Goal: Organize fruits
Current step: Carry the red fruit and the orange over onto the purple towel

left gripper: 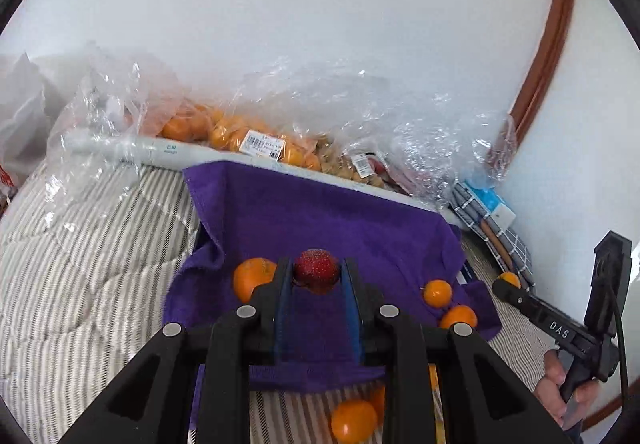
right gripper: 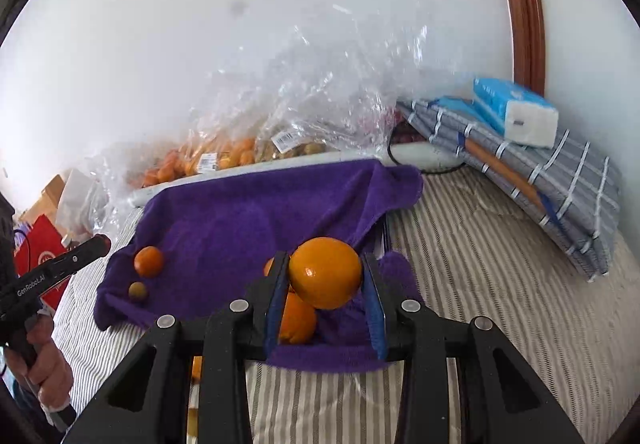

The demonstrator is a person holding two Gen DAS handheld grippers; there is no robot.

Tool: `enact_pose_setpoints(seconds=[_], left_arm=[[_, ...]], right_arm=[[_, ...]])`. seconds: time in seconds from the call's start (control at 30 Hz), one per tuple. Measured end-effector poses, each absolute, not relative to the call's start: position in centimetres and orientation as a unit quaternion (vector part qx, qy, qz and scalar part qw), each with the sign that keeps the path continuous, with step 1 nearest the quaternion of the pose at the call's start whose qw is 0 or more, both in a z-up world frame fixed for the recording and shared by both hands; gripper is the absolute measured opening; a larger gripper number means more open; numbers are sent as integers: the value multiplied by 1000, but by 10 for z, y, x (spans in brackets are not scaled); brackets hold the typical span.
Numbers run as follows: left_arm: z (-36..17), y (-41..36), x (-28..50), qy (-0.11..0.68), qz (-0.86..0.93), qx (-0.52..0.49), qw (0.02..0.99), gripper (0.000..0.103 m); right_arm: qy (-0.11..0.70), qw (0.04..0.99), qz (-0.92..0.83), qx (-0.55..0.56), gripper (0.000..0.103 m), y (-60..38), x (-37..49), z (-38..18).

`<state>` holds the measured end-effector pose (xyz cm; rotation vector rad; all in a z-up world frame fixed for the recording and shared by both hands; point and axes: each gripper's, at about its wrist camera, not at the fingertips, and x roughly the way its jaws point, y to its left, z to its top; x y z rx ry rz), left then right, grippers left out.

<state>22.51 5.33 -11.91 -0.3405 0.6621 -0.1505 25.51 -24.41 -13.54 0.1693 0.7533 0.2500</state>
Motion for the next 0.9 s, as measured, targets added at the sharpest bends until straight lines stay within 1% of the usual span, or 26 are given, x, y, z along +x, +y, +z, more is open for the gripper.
enact_pose_setpoints(seconds=[0.17, 0.4, 0.63, 0.9], left_arm=[[-142, 49, 232, 338, -81, -181, 920, 23], [-151, 36, 229, 363, -92, -148, 915, 23], [-156, 30, 232, 379, -91, -131, 912, 23], [-158, 27, 234, 378, -79, -109, 916, 23]], right_arm=[[390, 908, 121, 97, 35, -243, 267, -162], [395, 904, 121, 110, 35, -241, 267, -169], [391, 909, 107, 93, 36, -237, 267, -171], [381, 914, 105, 90, 36, -237, 262, -170]])
